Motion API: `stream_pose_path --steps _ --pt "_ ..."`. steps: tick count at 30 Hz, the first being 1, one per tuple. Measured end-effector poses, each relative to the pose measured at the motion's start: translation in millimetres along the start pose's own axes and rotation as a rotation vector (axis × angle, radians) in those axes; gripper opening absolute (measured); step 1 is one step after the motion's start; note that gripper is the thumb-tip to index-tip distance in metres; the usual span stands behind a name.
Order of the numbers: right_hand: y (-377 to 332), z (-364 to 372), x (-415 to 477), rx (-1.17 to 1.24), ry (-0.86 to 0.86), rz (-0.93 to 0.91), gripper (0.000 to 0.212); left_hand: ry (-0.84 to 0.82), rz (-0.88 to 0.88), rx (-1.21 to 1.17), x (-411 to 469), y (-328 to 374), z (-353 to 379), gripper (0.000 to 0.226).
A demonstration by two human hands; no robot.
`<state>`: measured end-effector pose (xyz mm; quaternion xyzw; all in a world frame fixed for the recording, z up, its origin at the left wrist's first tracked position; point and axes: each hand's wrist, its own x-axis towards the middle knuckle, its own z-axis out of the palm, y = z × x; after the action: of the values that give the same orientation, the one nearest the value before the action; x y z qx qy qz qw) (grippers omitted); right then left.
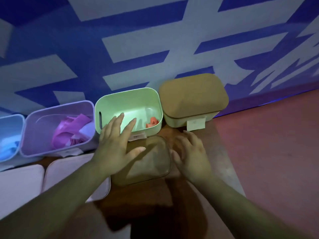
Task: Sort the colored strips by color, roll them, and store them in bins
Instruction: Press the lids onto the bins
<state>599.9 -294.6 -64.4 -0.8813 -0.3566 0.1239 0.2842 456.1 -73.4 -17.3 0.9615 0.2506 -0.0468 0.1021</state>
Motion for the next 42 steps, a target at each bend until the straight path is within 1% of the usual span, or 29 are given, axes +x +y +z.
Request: stream_pose_path --steps 3,5,7,12,13,15,18,22,26,29,33,35,37,40,42 --pt "-1.6 24.2 -13.7 0.019 -0.211 0.073 0.053 0.015 -0.068 0.024 -39.9 -11.9 18.8 0.087" --pt "-3.0 38.2 -21.1 0.038 -0.314 0.162 0.057 0.024 -0.091 -0.019 -62.0 -18.8 35.7 0.083" --pt "-7.4 47.7 -29.0 0.083 -0.384 0.262 0.060 -0.034 -0.088 -0.053 -80.7 -24.5 57.2 0.080" --pt "-21.4 60.2 -41.6 0.220 -0.356 0.345 0.057 -0.421 -0.052 -0.020 -95.9 -37.9 101.6 0.077" --pt "-24.1 61.1 -42.2 0.251 -0.347 0.380 0.058 -0.467 -0.047 -0.011 -96.0 -38.9 105.0 0.077" --pt "-28.2 61.3 -42.2 0.304 -0.322 0.430 0.060 -0.482 -0.048 -0.011 -96.2 -40.1 108.8 0.078" --pt "-30.8 58.7 -42.8 0.358 -0.287 0.409 0.065 -0.443 -0.036 0.002 -96.8 -45.1 111.1 0.080" --pt "-29.4 53.0 -50.8 0.273 -0.284 0.271 0.073 -0.329 -0.005 0.038 -93.5 -48.1 114.1 0.072" --pt "-30.0 42.7 -52.9 0.284 -0.230 0.146 0.066 -0.300 0.024 0.101 -93.0 -47.8 112.4 0.058" --pt "-31.7 32.1 -45.5 0.254 -0.148 0.049 0.056 -0.197 0.094 0.149 -96.6 -45.5 103.0 0.045" --pt "-31.1 14.6 -32.2 0.189 -0.078 -0.012 0.053 0.006 0.147 -0.015 -92.3 -41.3 61.7 0.040" --pt "-30.9 4.8 -25.3 0.165 -0.008 -0.055 0.051 0.063 0.174 -0.087 -84.7 -39.7 33.4 0.034" --pt "-31.8 -4.6 -18.2 0.170 0.068 -0.068 0.046 0.101 0.163 -0.162 -76.8 -36.7 6.1 0.033" --pt "-38.4 -16.4 -5.5 0.376 0.071 0.025 0.040 0.177 0.116 -0.319 -61.5 -38.9 -21.3 0.036" --pt "-44.2 -21.8 4.1 0.513 0.062 0.058 0.039 0.211 0.124 -0.389 -47.6 -42.1 -35.5 0.028"
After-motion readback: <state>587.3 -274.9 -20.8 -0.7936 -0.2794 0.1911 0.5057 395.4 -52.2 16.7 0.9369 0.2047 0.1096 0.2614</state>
